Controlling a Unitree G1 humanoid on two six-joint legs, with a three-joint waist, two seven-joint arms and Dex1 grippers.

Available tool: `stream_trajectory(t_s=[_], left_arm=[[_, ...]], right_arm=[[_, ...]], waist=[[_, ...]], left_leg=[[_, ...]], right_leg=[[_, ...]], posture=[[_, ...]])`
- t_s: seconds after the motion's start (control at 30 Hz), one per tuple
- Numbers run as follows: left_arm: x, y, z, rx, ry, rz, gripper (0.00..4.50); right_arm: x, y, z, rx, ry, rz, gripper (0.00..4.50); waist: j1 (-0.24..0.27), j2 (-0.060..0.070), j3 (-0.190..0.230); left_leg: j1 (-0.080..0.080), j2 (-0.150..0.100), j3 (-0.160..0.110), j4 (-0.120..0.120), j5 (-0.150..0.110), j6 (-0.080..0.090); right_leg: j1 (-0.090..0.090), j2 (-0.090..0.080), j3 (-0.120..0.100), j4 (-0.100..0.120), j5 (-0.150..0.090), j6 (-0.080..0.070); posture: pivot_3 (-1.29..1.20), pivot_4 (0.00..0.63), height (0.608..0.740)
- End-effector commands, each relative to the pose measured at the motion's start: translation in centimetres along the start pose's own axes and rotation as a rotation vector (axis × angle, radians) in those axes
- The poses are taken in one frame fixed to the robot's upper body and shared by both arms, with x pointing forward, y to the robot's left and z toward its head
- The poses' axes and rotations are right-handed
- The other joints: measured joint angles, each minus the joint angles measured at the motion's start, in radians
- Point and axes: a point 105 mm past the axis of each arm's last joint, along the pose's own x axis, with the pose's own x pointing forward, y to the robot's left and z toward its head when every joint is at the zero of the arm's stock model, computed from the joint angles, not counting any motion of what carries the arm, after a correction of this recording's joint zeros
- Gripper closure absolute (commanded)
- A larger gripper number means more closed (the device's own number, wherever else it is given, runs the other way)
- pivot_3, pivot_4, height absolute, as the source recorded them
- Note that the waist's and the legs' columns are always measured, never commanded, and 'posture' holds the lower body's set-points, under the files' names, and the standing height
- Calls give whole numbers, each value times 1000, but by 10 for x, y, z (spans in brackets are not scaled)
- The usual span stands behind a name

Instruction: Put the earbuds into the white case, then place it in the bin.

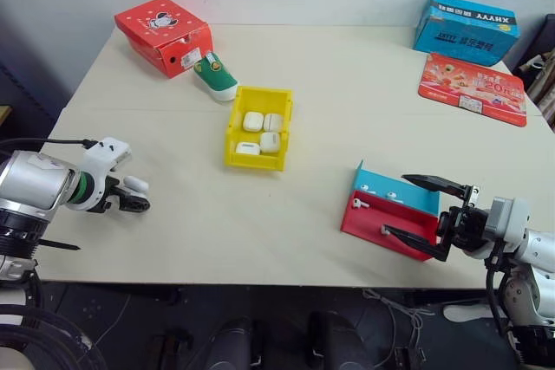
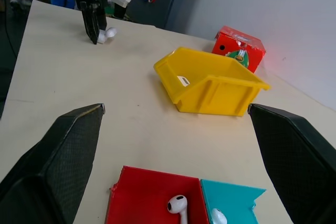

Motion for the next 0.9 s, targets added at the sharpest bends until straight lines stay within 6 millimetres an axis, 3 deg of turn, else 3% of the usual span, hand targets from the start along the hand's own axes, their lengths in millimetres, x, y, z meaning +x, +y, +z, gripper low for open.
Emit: stream_trajectory(t_s=[0.03,0.27,0.43,0.53,0.57,0.63,0.7,0.8,0.9], left_arm=[[-1,3,0,-8,8,23,41],[1,2,1,-1,-25,21,1709],[-21,14,3,-10,-106,43,1709],[-40,20,18,32,-325,16,1709],[-53,16,32,87,-493,-27,1709],[-94,-21,49,286,-912,-261,1709],[-115,-50,43,402,-1143,-387,1709],[-112,-91,36,394,-1243,-509,1709],[-108,-155,36,387,-1354,-737,1709]], right_arm=[[-3,-2,11,-39,-14,-11,0],[-4,-1,11,-38,-12,-18,0],[-5,0,10,-33,-3,-27,0],[-8,-1,9,-37,14,-37,0],[-11,-2,10,-38,24,-48,0],[-23,-5,13,-43,58,-74,0],[-35,-8,17,-35,80,-115,0],[-55,-17,24,-16,129,-207,0],[-90,-22,30,65,264,-324,0]], waist=[[0,0,0],[-1,0,0],[-2,0,0],[-7,-1,0],[-8,-1,1],[-5,-1,1],[-1,-1,1],[3,-1,1],[14,3,0]], left_leg=[[0,0,0,0,-1,-1],[0,-1,0,0,-2,-3],[0,-1,0,1,-2,-3],[-1,0,0,0,-2,-3],[-1,0,0,0,-2,-3],[-1,0,0,0,-3,-5],[-2,-1,-1,0,-4,-4],[-1,-2,-4,1,-5,-2],[-1,-4,-5,2,-5,-1]], right_leg=[[0,0,0,0,0,0],[-1,-1,0,2,0,0],[-1,-2,0,2,0,0],[-3,-2,0,2,0,-1],[-3,-2,0,2,-1,-1],[-3,-4,-1,1,-1,-2],[-2,-5,-2,0,-1,-2],[2,-7,-4,-3,-1,-1],[6,-7,-5,-6,1,1]], posture=[[0,150,740],[0,150,740],[0,150,740],[0,150,740],[0,150,740],[0,150,740],[0,150,740],[0,150,740],[0,150,740]])
